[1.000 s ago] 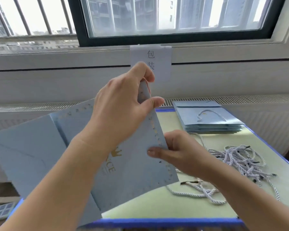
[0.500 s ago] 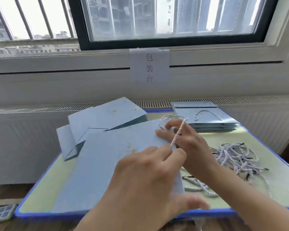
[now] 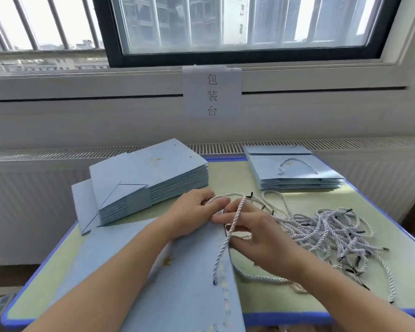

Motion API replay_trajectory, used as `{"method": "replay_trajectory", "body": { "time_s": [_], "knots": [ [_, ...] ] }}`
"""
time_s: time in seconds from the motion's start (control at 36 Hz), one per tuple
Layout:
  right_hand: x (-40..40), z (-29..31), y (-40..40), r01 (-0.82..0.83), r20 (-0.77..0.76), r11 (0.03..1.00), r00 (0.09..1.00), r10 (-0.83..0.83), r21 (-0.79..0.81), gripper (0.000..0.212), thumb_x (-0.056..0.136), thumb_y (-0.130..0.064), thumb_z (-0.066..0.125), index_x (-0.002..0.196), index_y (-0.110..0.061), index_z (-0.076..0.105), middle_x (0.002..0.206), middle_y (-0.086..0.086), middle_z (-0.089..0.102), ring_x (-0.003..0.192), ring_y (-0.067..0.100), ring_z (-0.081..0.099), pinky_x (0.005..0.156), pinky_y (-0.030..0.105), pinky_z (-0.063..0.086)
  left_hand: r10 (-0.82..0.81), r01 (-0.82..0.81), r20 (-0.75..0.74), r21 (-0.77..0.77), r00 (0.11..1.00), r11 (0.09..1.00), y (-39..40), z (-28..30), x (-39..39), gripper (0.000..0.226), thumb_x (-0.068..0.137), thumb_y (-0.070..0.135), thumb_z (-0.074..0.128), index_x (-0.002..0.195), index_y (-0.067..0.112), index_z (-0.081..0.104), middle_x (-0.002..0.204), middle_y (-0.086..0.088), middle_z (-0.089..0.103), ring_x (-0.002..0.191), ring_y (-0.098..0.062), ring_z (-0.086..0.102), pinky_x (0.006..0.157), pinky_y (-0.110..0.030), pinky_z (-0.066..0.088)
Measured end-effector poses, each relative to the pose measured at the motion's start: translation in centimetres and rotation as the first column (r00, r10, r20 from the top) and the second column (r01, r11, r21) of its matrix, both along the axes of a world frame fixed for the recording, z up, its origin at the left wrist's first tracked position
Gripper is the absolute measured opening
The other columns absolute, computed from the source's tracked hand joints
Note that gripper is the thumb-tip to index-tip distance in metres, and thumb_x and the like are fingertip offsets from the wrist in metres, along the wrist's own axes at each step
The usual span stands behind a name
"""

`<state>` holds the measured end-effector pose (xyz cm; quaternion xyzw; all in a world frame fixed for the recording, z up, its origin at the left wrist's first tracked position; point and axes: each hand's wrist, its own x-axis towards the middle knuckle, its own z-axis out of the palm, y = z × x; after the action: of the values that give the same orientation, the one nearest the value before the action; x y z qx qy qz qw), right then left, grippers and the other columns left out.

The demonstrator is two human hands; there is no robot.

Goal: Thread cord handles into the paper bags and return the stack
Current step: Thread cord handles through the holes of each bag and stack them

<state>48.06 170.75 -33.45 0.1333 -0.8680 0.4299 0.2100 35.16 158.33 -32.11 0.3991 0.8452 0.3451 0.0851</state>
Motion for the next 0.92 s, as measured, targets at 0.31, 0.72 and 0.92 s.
{"method": "replay_trajectory", "body": {
  "time_s": [0.31,0.72,0.92],
  "knots": [
    [0.4,2.5,2.8,0.026,0.332,0.999,0.942,-0.037,0.035,0.027,0.084,0.001,0.047,0.088,-0.021,0.061,0.079,-0.001,0.068,0.068,0.008,0.057,0.064,0.026,0.048,-0.088,-0.043,0.469,0.262,0.879,0.964,-1.4,-2.0,-0.9,0.034,0.073,0.035,0.062,0.081,0.002,0.06,0.074,-0.009,0.046,0.069,-0.016,0.041,0.065,-0.028,0.034],
    [0.5,1.1,-1.2,0.012,0.296,0.746,0.914,-0.279,0.666,0.004,0.088,-0.031,0.047,0.086,-0.03,0.044,0.092,-0.008,0.053,0.09,0.013,0.048,0.066,0.031,0.031,-0.34,-0.003,0.709,0.434,0.618,0.901,-2.7,-1.6,-1.7,0.052,0.064,0.012,0.044,0.11,-0.001,0.064,0.101,-0.013,0.071,0.088,-0.016,0.067,0.076,-0.022,0.055],
    [-0.1,1.8,0.2,0.125,0.512,0.985,0.858,-0.047,-0.119,0.02,0.088,-0.004,0.053,0.074,-0.018,0.048,0.074,0.011,0.065,0.064,0.017,0.054,0.057,0.029,0.043,-0.35,0.011,0.714,0.433,0.607,0.902,-2.5,-1.4,-1.7,0.049,0.062,0.011,0.043,0.105,0.002,0.064,0.098,-0.013,0.07,0.087,-0.018,0.065,0.075,-0.025,0.053]
  ]
}}
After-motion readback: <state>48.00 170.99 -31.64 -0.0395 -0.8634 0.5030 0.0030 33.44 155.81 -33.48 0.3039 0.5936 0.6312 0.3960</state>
